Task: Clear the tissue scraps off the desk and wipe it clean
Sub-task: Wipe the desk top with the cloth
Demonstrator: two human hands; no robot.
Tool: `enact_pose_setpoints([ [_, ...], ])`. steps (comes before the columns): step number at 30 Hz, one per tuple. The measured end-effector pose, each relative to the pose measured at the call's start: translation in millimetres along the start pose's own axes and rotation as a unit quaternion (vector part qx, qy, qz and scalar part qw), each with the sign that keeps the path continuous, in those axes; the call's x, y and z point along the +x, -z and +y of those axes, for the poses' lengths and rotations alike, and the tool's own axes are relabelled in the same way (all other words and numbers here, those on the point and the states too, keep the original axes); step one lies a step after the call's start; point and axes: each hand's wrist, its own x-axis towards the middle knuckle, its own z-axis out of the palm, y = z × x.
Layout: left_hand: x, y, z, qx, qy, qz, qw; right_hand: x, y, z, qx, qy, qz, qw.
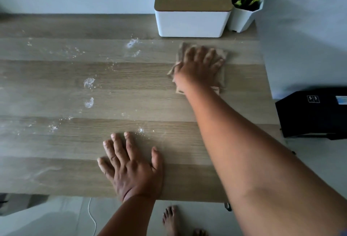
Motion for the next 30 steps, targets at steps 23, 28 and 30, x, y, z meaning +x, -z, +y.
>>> enact_pose_setpoints([
  [23, -0.6, 1.5, 0.7, 0.0, -0.002, 0.005, 1.0, -3.7, 7.3, 32.8, 0.001, -0.04, 0.008, 0.999],
  [28, 1.2, -5.5, -2.0, 0.006, -0.004, 0.011, 1.0, -85.9, -15.1, -5.5, 0.002, 0.186, 0.01, 0.983],
  [30, 2.0, -7.2, -3.8, 0.007, -0.006, 0.014, 1.0, -124.9, -22.5, 14.6, -0.004, 0.243, 0.016, 0.97],
])
